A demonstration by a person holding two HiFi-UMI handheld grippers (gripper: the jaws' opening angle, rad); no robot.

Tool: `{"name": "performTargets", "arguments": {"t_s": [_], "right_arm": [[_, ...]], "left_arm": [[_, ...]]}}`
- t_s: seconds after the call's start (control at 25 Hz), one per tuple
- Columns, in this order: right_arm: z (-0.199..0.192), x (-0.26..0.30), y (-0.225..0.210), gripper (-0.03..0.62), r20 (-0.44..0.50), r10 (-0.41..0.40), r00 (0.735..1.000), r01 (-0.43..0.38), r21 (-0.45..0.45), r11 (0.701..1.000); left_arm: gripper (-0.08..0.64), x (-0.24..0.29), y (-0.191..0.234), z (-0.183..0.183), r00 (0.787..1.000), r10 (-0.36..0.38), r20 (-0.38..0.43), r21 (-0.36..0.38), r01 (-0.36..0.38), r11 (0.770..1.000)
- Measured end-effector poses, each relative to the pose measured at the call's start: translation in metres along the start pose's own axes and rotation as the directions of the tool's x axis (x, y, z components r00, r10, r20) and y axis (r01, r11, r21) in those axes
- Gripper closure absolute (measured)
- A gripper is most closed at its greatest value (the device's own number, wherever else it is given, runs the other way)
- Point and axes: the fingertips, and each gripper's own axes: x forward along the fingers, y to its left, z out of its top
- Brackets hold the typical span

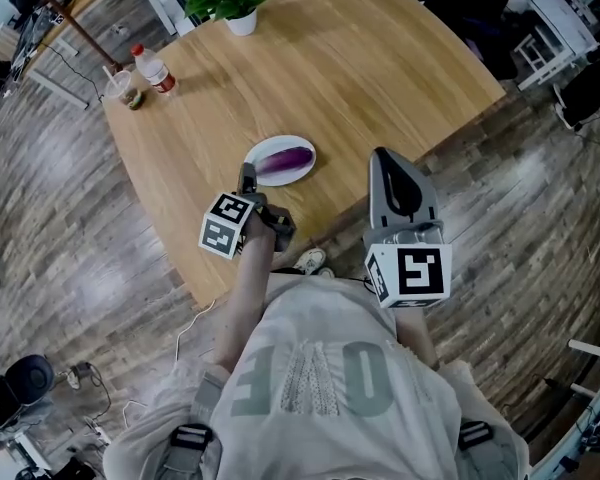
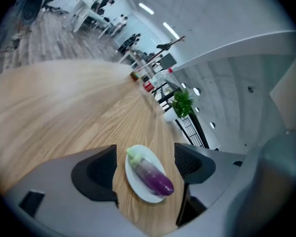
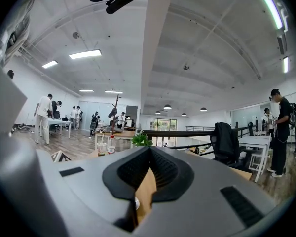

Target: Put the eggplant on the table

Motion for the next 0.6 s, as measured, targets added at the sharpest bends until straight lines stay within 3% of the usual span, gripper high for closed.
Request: {"name": "performTargets", "arguments": {"t_s": [0.08, 0.12, 0.2, 0.32, 0.44, 0.52, 0.6], "right_arm": [[0.004, 0.001, 0.000, 0.574, 0.012, 0.003, 1.000, -0.003, -0.008, 1.000], [0.008, 0.001, 0.000, 0.574, 0.022, 0.008, 1.000, -0.007, -0.014, 1.000], [0.014, 0.004, 0.002, 0.574, 0.043, 0.022, 0.999, -0.020, -0.030, 0.999], [0.021, 0.010, 0.004, 0.574, 0.066, 0.026, 0.997, -0.025, -0.027, 0.999], [0.034, 0.014, 0.007, 0.574, 0.104, 0.039, 0.994, -0.036, -0.029, 0.999], [0.044, 0.017, 0.011, 0.574, 0.135, 0.056, 0.989, -0.051, -0.034, 0.998], [0.054, 0.018, 0.017, 0.574, 0.165, 0.075, 0.984, -0.070, -0.033, 0.997]], "left_arm": [[0.212, -0.015, -0.038, 0.036, 0.987, -0.099, 0.127, 0.171, 0.077, 0.982], [0.212, -0.025, -0.062, 0.055, 0.967, -0.171, 0.190, 0.269, 0.116, 0.956], [0.209, -0.052, -0.116, 0.085, 0.900, -0.329, 0.286, 0.471, 0.167, 0.866], [0.207, -0.107, -0.192, 0.112, 0.761, -0.542, 0.356, 0.722, 0.144, 0.676], [0.207, -0.162, -0.250, 0.114, 0.629, -0.692, 0.355, 0.876, 0.035, 0.481], [0.207, -0.191, -0.278, 0.107, 0.565, -0.762, 0.318, 0.933, -0.043, 0.357], [0.207, -0.212, -0.298, 0.094, 0.523, -0.818, 0.240, 0.970, -0.094, 0.224]]}}
